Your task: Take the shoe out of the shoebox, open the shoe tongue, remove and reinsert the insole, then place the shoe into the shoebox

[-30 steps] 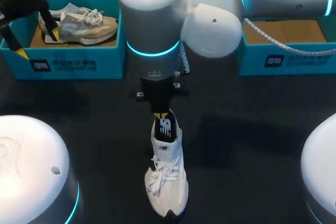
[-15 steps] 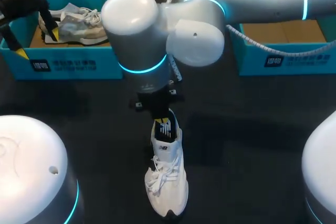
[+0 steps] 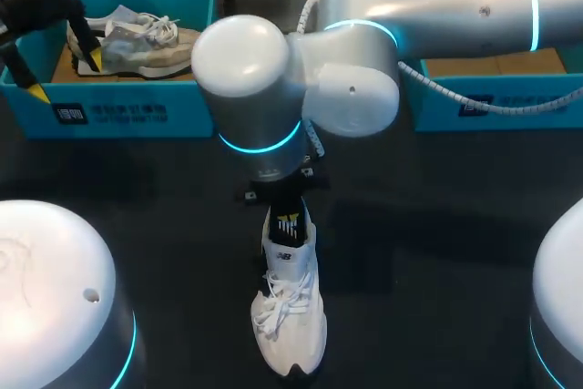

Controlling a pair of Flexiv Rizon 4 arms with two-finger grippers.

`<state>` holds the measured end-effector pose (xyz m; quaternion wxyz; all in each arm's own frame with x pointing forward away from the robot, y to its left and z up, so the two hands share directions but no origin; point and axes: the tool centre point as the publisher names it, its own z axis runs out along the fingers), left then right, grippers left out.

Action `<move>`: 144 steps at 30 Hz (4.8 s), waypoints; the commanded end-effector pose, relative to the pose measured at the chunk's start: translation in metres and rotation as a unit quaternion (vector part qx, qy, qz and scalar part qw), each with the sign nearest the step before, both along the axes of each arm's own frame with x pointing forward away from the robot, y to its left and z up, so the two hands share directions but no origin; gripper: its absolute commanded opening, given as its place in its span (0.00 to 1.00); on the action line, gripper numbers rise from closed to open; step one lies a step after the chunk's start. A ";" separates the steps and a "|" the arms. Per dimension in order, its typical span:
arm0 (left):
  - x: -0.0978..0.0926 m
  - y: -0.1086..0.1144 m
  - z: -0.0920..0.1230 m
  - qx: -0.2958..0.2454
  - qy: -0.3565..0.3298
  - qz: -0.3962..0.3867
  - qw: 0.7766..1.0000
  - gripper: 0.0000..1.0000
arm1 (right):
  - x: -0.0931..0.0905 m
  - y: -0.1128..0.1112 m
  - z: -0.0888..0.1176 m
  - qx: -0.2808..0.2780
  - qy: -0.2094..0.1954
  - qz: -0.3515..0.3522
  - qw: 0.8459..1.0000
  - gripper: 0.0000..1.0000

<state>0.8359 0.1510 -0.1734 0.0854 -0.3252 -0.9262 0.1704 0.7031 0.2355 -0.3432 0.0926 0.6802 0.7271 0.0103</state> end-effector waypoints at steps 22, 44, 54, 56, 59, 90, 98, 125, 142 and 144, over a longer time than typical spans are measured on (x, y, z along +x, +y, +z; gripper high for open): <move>0.000 0.000 0.000 0.002 -0.001 -0.001 1.000 1.00 | 0.010 -0.005 -0.038 0.021 -0.029 0.004 0.999 0.00; 0.000 0.000 0.000 0.002 -0.001 -0.001 1.000 1.00 | -0.010 -0.001 0.010 -0.007 -0.109 -0.005 0.994 0.00; 0.000 0.000 0.000 0.002 -0.001 -0.001 1.000 1.00 | 0.010 0.000 0.017 -0.004 -0.145 0.013 0.989 0.00; 0.000 0.000 0.000 0.002 -0.001 -0.001 1.000 1.00 | 0.014 0.000 0.014 0.000 -0.143 0.016 0.990 0.00; 0.000 0.000 0.000 0.002 -0.001 -0.001 1.000 1.00 | 0.021 0.001 0.006 0.006 -0.133 0.017 0.991 0.00; 0.000 0.000 0.000 0.002 -0.001 -0.001 1.000 1.00 | 0.025 0.006 -0.052 0.047 -0.044 -0.012 0.998 0.00; 0.000 0.000 0.000 0.002 -0.001 -0.001 1.000 1.00 | 0.005 0.012 -0.074 0.062 -0.016 -0.044 0.997 0.00; 0.000 0.000 0.000 0.002 -0.001 -0.001 1.000 1.00 | -0.010 0.010 -0.021 0.012 -0.052 -0.070 0.996 0.00; 0.000 0.000 0.000 0.002 -0.001 -0.001 1.000 1.00 | 0.030 0.015 -0.086 0.046 -0.043 -0.105 0.992 0.00; 0.000 0.000 0.000 0.002 -0.001 -0.001 1.000 1.00 | 0.024 0.018 -0.094 0.052 -0.030 -0.116 0.991 0.00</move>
